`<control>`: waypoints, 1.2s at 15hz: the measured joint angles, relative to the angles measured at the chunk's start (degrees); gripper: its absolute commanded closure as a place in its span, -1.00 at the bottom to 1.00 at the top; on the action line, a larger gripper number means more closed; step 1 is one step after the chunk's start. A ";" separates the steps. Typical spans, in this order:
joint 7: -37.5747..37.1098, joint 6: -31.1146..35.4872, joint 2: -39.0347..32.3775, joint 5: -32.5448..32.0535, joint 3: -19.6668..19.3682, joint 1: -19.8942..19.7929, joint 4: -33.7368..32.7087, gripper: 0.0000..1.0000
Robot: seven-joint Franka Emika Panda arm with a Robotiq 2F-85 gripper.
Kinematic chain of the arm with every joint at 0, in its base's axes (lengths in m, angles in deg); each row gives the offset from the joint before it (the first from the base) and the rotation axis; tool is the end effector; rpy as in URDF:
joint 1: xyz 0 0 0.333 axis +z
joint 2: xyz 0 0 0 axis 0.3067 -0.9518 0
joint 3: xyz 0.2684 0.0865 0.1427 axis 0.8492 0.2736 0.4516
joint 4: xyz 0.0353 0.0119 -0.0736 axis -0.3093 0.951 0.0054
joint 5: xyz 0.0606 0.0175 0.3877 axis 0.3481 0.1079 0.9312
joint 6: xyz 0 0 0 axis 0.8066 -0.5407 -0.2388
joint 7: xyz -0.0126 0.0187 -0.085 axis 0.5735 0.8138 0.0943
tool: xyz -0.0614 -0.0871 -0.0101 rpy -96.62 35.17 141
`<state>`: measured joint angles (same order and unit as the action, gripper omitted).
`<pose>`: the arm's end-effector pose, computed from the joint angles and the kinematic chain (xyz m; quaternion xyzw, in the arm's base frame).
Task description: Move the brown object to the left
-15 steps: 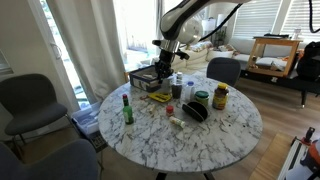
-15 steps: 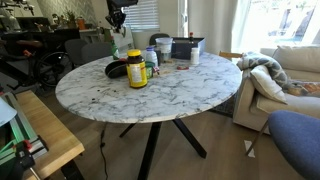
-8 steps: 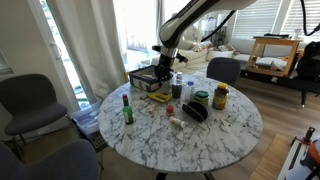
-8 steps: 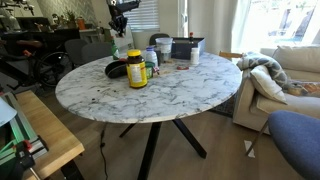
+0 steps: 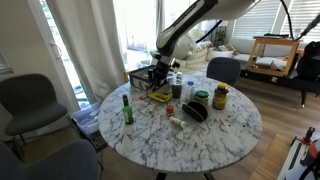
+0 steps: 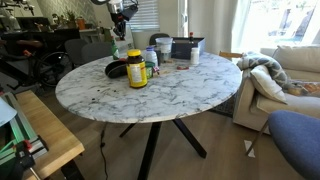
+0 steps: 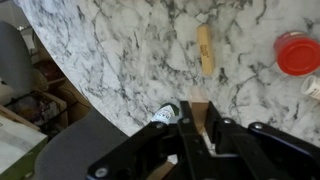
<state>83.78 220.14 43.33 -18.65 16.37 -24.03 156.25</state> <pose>0.6254 0.0963 0.3246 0.5186 0.8261 0.2162 0.0422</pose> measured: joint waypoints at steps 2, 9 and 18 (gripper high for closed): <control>8.20 0.20 -3.41 1.52 3.51 -3.24 -1.34 0.91; 13.30 -0.66 -11.40 -4.28 -2.29 -1.74 -7.98 0.91; 11.66 -20.56 -12.41 -20.01 -7.29 1.85 -16.26 0.91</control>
<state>95.44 199.58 30.93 -38.67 9.08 -22.17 139.99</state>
